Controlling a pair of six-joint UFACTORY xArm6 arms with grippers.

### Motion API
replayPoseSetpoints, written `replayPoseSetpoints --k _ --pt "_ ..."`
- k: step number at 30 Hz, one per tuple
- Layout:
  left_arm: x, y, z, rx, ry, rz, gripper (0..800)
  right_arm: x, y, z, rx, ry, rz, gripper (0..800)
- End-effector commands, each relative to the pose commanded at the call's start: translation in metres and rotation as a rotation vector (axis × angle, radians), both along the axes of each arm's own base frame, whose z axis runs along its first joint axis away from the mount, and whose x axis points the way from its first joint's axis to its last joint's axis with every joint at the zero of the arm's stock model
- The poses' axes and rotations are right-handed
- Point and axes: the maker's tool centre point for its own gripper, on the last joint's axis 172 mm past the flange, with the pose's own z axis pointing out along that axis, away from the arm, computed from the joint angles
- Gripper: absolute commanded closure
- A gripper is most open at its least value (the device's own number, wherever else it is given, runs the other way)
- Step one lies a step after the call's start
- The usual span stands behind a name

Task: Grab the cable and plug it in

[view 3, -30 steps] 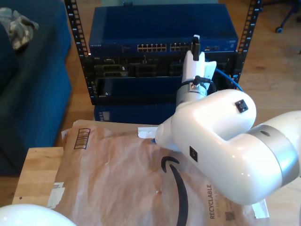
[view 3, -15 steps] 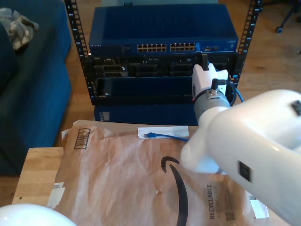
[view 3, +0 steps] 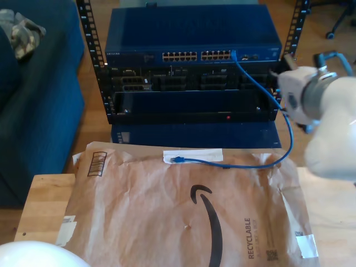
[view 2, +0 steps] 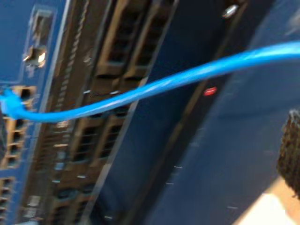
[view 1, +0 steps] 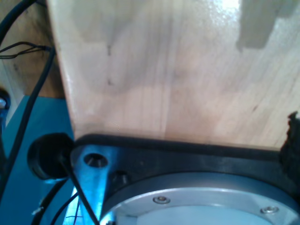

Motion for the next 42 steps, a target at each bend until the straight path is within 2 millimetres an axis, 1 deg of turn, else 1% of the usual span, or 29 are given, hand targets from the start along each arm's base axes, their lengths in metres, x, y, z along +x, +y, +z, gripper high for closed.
replayPoseSetpoints --k 2,3,4,6,7,9,10,11,13,15,16,17,18,21,24,25,28,30,32,35,37,39,41,42 --pt "0.000 0.000 0.000 0.000 0.000 0.000 0 -0.025 -0.047 -0.006 -0.053 0.093 -0.050 4" --pt "0.000 0.000 0.000 0.002 0.000 0.000 0 -0.037 -0.067 -0.008 -0.069 0.128 -0.077 4" --pt "0.000 0.000 0.000 0.002 0.000 0.000 0 -0.047 -0.081 -0.010 -0.091 0.160 -0.091 4" --pt "0.000 0.000 0.000 0.002 0.000 0.000 0 -0.081 -0.117 -0.025 -0.176 0.273 -0.098 4" --pt "0.000 0.000 0.000 0.002 0.000 0.000 0 -0.099 -0.136 -0.029 -0.215 0.329 -0.104 4" --pt "0.000 0.000 0.000 0.002 0.000 0.000 0 -0.138 -0.168 -0.035 -0.258 0.436 -0.110 4" --pt "0.000 0.000 0.000 0.000 0.000 0.000 0 -0.161 -0.183 -0.040 -0.264 0.494 -0.109 4" --pt "0.000 0.000 0.000 0.002 0.000 0.000 0 -0.186 -0.199 -0.049 -0.261 0.558 -0.103 3" --pt "0.000 0.000 0.000 0.002 0.000 0.000 0 -0.235 -0.231 -0.054 -0.241 0.643 -0.127 3" --pt "0.000 0.000 0.000 0.002 0.000 0.000 0 -0.279 -0.251 -0.063 -0.217 0.713 -0.137 3" --pt "0.000 0.000 0.000 0.002 0.000 0.000 0 -0.296 -0.256 -0.065 -0.213 0.733 -0.127 3" --pt "0.000 0.000 0.000 0.000 0.000 0.000 0 -0.308 -0.261 -0.066 -0.208 0.746 -0.123 3" --pt "0.000 0.000 0.000 0.002 0.000 0.000 0 -0.321 -0.264 -0.070 -0.196 0.761 -0.130 3" --pt "0.000 0.000 0.000 0.002 0.000 0.000 0 -0.368 -0.261 -0.093 -0.144 0.826 -0.118 3" --pt "0.000 0.000 0.000 0.002 0.000 0.000 0 -0.423 -0.259 -0.116 -0.080 0.859 -0.152 3" --pt "0.000 0.000 0.000 0.002 0.000 0.000 0 -0.437 -0.255 -0.124 -0.049 0.870 -0.166 3" --pt "0.000 0.000 0.000 0.002 0.000 0.000 0 -0.466 -0.234 -0.154 0.041 0.902 -0.198 3" --pt "0.000 0.000 0.000 0.002 0.000 0.000 0 -0.478 -0.220 -0.170 0.095 0.915 -0.216 3" --pt "0.000 0.000 0.000 0.002 0.000 0.000 0 -0.486 -0.208 -0.182 0.133 0.927 -0.221 3" --pt "0.000 0.000 0.000 0.002 0.000 0.000 0 -0.489 -0.198 -0.195 0.171 0.937 -0.208 3" --pt "0.000 0.000 0.000 0.002 0.000 0.000 0 -0.487 -0.197 -0.195 0.174 0.932 -0.211 3" --pt "0.000 0.000 0.000 0.002 0.000 0.000 0 -0.492 -0.186 -0.204 0.196 0.948 -0.199 3" --pt "0.000 0.000 0.000 0.002 0.000 0.000 0 -0.493 -0.183 -0.210 0.205 0.951 -0.192 3" --pt "0.000 0.000 0.000 0.002 0.000 0.000 0 -0.494 -0.177 -0.218 0.220 0.955 -0.184 3"
